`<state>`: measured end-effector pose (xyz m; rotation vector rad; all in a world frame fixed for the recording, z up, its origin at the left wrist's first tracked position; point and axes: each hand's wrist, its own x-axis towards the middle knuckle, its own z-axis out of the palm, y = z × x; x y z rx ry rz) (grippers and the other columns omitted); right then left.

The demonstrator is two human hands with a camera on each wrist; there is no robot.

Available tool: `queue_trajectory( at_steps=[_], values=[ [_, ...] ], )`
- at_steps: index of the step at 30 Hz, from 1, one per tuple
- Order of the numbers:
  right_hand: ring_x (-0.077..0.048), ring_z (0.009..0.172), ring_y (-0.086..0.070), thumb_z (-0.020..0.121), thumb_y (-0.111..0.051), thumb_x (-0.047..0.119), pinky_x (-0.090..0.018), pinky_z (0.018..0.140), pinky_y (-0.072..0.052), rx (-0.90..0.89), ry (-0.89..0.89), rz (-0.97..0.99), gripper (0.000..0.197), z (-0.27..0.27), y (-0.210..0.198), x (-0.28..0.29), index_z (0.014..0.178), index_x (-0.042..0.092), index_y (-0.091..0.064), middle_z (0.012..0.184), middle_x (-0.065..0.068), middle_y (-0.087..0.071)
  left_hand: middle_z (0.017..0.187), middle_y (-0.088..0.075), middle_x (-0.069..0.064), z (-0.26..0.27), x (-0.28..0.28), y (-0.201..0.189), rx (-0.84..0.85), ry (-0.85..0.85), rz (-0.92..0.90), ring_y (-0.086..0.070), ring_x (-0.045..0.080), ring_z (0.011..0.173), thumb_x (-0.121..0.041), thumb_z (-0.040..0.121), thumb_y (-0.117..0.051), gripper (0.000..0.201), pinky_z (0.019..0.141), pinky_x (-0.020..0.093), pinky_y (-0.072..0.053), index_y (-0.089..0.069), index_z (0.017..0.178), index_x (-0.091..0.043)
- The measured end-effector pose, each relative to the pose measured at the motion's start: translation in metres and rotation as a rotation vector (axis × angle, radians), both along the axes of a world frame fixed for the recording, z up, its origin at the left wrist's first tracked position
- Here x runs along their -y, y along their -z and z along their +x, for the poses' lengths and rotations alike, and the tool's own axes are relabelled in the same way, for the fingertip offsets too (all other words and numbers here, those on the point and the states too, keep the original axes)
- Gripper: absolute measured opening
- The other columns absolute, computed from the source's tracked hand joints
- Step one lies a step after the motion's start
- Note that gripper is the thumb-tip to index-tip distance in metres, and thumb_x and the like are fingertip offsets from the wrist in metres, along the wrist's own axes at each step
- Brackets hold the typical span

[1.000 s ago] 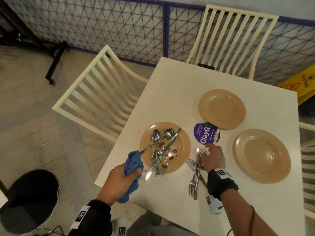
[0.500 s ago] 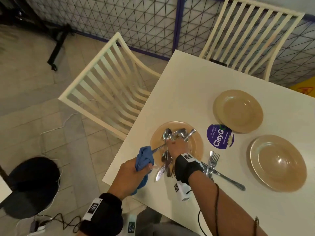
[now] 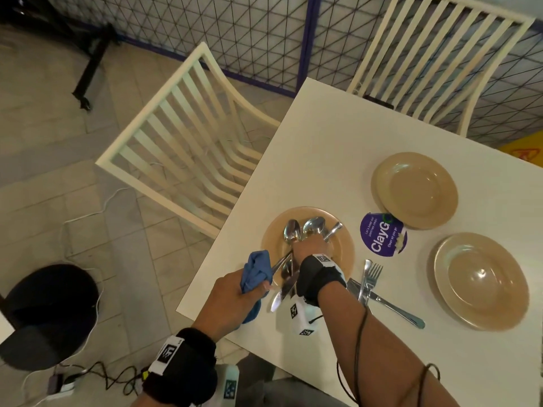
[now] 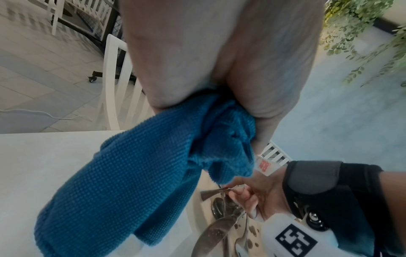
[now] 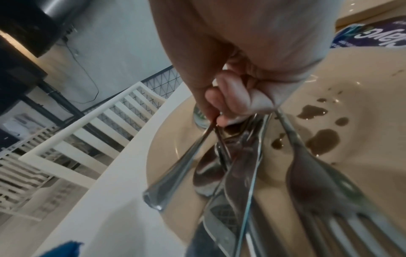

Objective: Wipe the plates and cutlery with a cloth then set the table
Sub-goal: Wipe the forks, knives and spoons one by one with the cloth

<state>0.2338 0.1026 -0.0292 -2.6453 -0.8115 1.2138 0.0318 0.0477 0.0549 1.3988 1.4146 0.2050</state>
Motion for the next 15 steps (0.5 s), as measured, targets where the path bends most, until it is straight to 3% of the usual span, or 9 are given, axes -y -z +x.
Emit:
queue_trajectory(
  at_steps=[2, 4, 6, 7, 9, 11, 13, 15],
  values=[
    [-0.025, 0.082, -0.062, 0.091, -0.047, 0.054, -0.035, 0.073, -0.051, 0.002, -0.045, -0.019, 0.049, 0.000, 0.005, -0.001, 0.107, 0.011, -0.064, 0.096, -0.007, -0.066, 0.084, -0.075, 0.004, 0.003, -0.002, 0.001, 0.015, -0.011, -0.007, -0.063, 0.009, 0.073, -0.039, 0.092, -0.067, 0.027, 0.067, 0.017, -0.048, -0.073, 0.093, -0.013],
    [-0.025, 0.089, -0.063, 0.094, -0.045, 0.042, -0.036, 0.081, -0.051, -0.001, -0.139, -0.046, 0.039, 0.002, 0.005, -0.001, 0.104, 0.011, -0.066, 0.092, -0.005, -0.065, 0.070, -0.070, 0.002, 0.005, -0.006, 0.000, 0.064, -0.082, -0.080, -0.061, 0.013, 0.065, -0.050, 0.083, -0.071, 0.037, 0.063, 0.025, -0.048, -0.071, 0.087, -0.014],
    [-0.023, 0.084, -0.064, 0.097, -0.047, 0.033, -0.030, 0.072, -0.049, -0.061, -0.126, 0.007, 0.030, 0.004, -0.005, 0.003, 0.096, 0.010, -0.066, 0.087, -0.005, -0.065, 0.056, -0.063, 0.004, 0.007, -0.010, 0.005, 0.115, -0.160, -0.119, -0.058, 0.020, 0.056, -0.061, 0.074, -0.072, 0.050, 0.060, 0.041, -0.048, -0.067, 0.079, -0.013],
    [-0.019, 0.075, -0.062, 0.097, -0.048, 0.029, -0.027, 0.063, -0.047, -0.098, -0.108, 0.052, 0.027, 0.007, -0.010, 0.008, 0.090, 0.010, -0.066, 0.083, -0.005, -0.065, 0.057, -0.063, 0.005, 0.010, -0.012, 0.006, 0.117, -0.157, -0.092, -0.059, 0.021, 0.056, -0.057, 0.080, -0.073, 0.046, 0.062, 0.044, -0.049, -0.066, 0.080, -0.012],
    [-0.014, 0.062, -0.055, 0.098, -0.050, 0.026, -0.025, 0.054, -0.040, -0.165, -0.077, 0.117, 0.028, 0.012, -0.021, 0.018, 0.076, 0.012, -0.061, 0.070, -0.001, -0.060, 0.069, -0.067, 0.004, 0.017, -0.017, -0.002, 0.107, -0.137, -0.034, -0.064, 0.017, 0.067, -0.034, 0.095, -0.066, 0.025, 0.068, 0.037, -0.049, -0.067, 0.086, -0.011],
    [-0.012, 0.060, -0.053, 0.098, -0.054, 0.024, -0.024, 0.056, -0.042, -0.249, -0.033, 0.195, 0.029, 0.018, -0.028, 0.030, 0.073, 0.012, -0.060, 0.066, 0.001, -0.057, 0.079, -0.069, 0.002, 0.023, -0.025, -0.011, 0.135, -0.133, -0.004, -0.065, 0.014, 0.076, -0.023, 0.099, -0.061, 0.014, 0.070, 0.027, -0.047, -0.066, 0.090, -0.013],
    [-0.010, 0.058, -0.057, 0.097, -0.059, 0.025, -0.027, 0.061, -0.050, -0.310, 0.009, 0.323, 0.024, 0.025, -0.042, 0.043, 0.079, 0.012, -0.065, 0.065, 0.003, -0.061, 0.082, -0.070, 0.000, 0.032, -0.033, -0.022, 0.187, -0.135, 0.001, -0.067, 0.015, 0.082, -0.019, 0.100, -0.059, 0.012, 0.074, 0.026, -0.047, -0.065, 0.091, -0.015],
    [-0.009, 0.056, -0.058, 0.097, -0.061, 0.026, -0.032, 0.064, -0.053, -0.365, 0.027, 0.434, 0.020, 0.033, -0.058, 0.055, 0.081, 0.017, -0.065, 0.064, 0.003, -0.065, 0.093, -0.071, 0.009, 0.046, -0.040, -0.029, 0.232, -0.158, 0.001, -0.068, 0.020, 0.092, -0.016, 0.100, -0.056, 0.012, 0.079, 0.029, -0.049, -0.064, 0.097, -0.008]
  ],
)
